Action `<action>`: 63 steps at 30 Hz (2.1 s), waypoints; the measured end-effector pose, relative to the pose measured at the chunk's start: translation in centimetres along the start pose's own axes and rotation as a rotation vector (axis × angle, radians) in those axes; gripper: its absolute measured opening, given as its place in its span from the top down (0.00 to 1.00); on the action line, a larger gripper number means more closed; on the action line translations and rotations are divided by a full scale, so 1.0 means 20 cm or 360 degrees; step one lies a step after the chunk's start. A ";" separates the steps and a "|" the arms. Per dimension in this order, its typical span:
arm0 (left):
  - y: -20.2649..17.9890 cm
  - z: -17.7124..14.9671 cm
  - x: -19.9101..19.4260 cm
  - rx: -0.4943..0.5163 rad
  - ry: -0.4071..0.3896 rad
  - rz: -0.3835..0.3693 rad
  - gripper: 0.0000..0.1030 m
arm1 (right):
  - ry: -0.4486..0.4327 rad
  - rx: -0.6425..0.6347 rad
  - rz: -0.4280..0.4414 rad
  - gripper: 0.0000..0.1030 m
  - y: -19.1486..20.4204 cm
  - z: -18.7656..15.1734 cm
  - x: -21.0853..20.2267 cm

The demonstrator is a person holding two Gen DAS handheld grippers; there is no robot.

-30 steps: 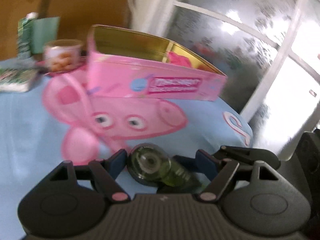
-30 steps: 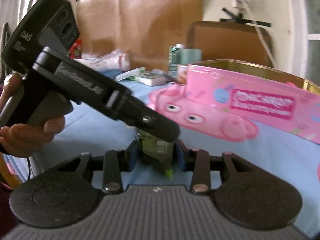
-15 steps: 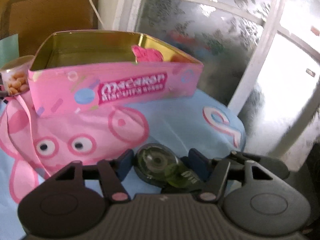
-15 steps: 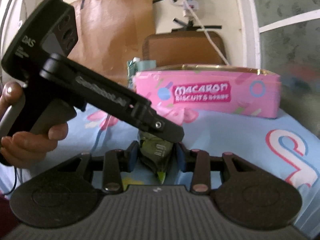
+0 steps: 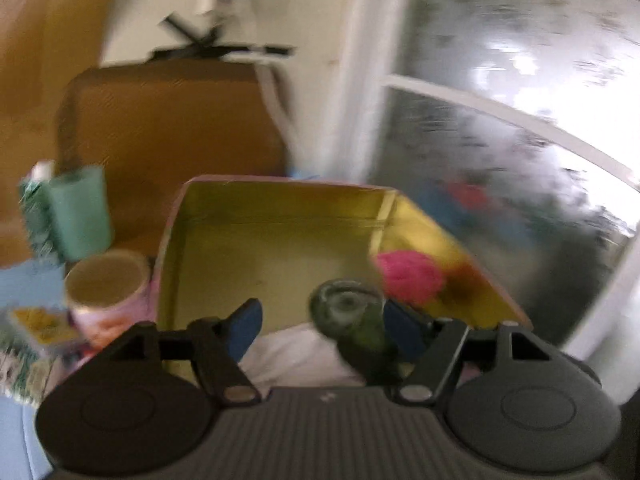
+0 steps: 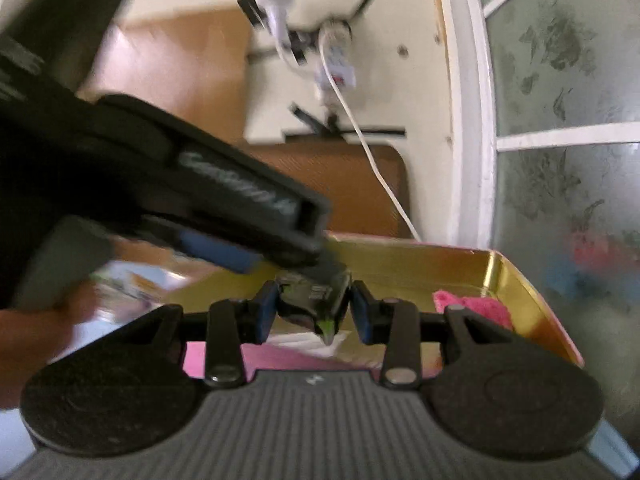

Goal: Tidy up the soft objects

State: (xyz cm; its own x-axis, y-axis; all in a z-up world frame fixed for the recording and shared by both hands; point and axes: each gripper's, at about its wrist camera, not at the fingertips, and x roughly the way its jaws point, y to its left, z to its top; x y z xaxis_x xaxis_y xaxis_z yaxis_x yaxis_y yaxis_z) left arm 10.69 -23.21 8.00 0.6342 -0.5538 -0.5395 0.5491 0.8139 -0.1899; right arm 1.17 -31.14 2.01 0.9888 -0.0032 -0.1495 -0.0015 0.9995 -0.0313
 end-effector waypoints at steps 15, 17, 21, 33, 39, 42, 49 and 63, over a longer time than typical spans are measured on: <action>0.53 -0.51 -0.52 -0.0038 -0.0128 0.0376 0.31 | -0.0008 -0.0009 0.0376 0.57 0.29 -0.07 -0.18; 0.68 -0.60 -0.56 -0.0104 -0.0074 0.0537 0.31 | 0.0063 -0.0073 0.0495 0.57 0.41 -0.08 -0.17; 0.95 -0.72 -0.67 -0.0254 -0.0009 0.0787 0.31 | 0.0270 -0.0158 0.0741 0.57 0.65 -0.10 -0.06; 1.18 -0.79 -0.90 -0.0670 -0.0300 0.0767 0.31 | 0.0444 -0.0065 0.0798 0.44 1.09 0.18 0.53; 1.23 -0.80 -0.93 -0.0777 -0.0376 0.0753 0.30 | 0.0476 -0.0407 0.0666 0.27 1.33 0.16 0.74; 1.23 -0.80 -0.93 -0.0778 -0.0377 0.0745 0.28 | 0.0423 -0.0542 0.0680 0.16 1.39 0.15 0.70; 1.23 -0.80 -0.93 -0.0781 -0.0379 0.0757 0.26 | 0.0497 -0.0672 0.0589 0.25 1.50 0.08 0.80; 1.25 -0.79 -0.92 -0.0794 -0.0332 0.0701 0.23 | 0.0565 -0.0549 0.1172 0.29 0.96 -0.04 0.04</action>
State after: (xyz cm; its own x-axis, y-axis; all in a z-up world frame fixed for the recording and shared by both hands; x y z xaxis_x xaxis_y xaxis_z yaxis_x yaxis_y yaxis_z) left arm 4.13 10.06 0.15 0.8592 -0.1349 -0.4935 -0.0675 0.9263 -0.3707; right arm 1.82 -12.06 0.59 0.6145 0.5703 -0.5450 -0.7207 0.6868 -0.0940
